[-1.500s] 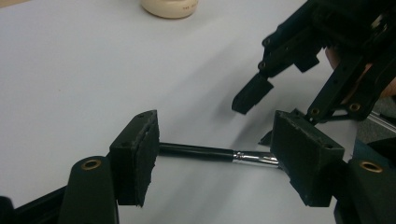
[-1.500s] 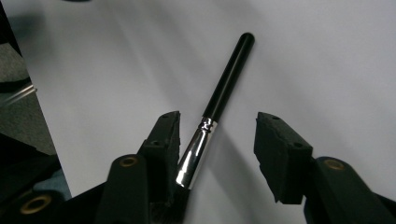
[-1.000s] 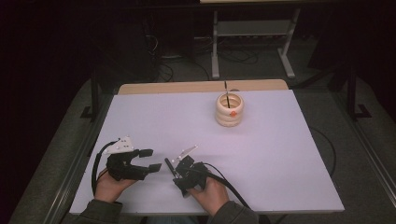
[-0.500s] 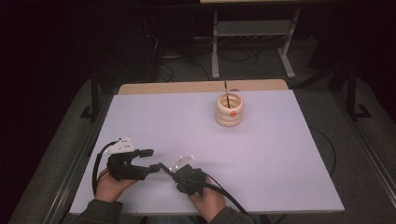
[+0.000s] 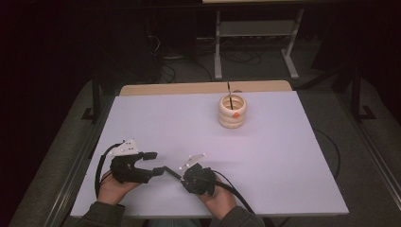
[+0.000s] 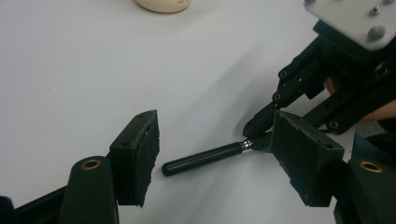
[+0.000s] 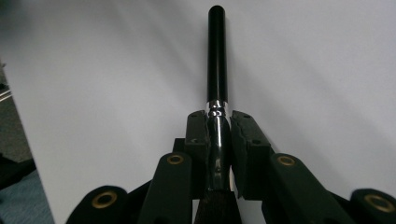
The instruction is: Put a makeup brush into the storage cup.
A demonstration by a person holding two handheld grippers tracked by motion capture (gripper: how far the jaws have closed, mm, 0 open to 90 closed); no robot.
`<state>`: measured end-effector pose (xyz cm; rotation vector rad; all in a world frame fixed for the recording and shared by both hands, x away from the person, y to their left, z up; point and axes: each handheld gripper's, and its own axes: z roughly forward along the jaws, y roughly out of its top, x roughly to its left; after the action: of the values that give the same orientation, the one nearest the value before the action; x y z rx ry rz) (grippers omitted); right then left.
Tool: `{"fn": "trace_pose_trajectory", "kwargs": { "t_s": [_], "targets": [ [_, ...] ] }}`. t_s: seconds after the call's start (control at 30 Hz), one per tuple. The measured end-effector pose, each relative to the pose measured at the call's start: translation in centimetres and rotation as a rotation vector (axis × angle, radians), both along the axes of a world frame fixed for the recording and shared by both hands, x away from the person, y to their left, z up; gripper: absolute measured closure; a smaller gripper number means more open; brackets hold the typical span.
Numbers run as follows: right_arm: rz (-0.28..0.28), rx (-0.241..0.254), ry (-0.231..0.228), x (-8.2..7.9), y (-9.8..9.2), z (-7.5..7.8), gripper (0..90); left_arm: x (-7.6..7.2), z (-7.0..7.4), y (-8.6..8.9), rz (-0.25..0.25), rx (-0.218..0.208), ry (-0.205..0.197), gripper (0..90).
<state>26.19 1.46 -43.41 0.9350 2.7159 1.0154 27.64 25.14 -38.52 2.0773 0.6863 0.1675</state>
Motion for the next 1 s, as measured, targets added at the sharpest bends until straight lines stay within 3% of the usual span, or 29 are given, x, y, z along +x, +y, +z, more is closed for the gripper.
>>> {"fn": "trace_pose_trajectory", "kwargs": {
  "t_s": [0.13, 0.2, 0.4, 0.5, 0.53, 0.6, 0.67, 0.87, 1.0],
  "targets": [
    [0.031, 0.001, 0.007, 0.2, -0.8, 0.7, 76.7, 0.0, 0.1, -0.6, -0.028, 0.019, -0.004, 32.5],
    [0.070, -0.004, 0.022, 0.6, -2.1, 1.6, 76.6, 0.0, 0.2, -1.6, -0.079, 0.061, -0.018, 33.0],
    [0.191, -0.020, -0.031, 0.9, -3.9, 3.0, 76.6, 0.0, 0.5, -2.8, -0.166, 0.120, -0.009, 35.4],
    [0.222, -0.013, -0.028, 1.2, -4.3, 3.4, 76.6, 0.0, 0.8, -3.3, -0.199, 0.145, -0.017, 37.2],
    [0.251, -0.017, -0.025, 1.5, -4.7, 3.9, 76.6, -0.1, 1.2, -3.9, -0.229, 0.176, -0.028, 38.0],
    [0.291, -0.007, -0.033, 1.7, -5.1, 4.3, 76.6, -0.2, 1.5, -4.6, -0.254, 0.201, -0.036, 40.0],
    [0.296, -0.006, -0.025, 1.7, -5.3, 4.5, 76.6, -0.1, 1.7, -4.9, -0.266, 0.215, -0.041, 42.5],
    [0.358, 0.007, -0.017, 2.0, -6.2, 5.7, 76.6, 0.1, 2.0, -6.9, -0.376, 0.313, -0.038, 49.6],
    [0.405, 0.001, -0.008, 1.9, -6.6, 6.3, 76.6, 0.0, 2.0, -8.1, -0.425, 0.350, -0.030, 53.8]
  ]
}}
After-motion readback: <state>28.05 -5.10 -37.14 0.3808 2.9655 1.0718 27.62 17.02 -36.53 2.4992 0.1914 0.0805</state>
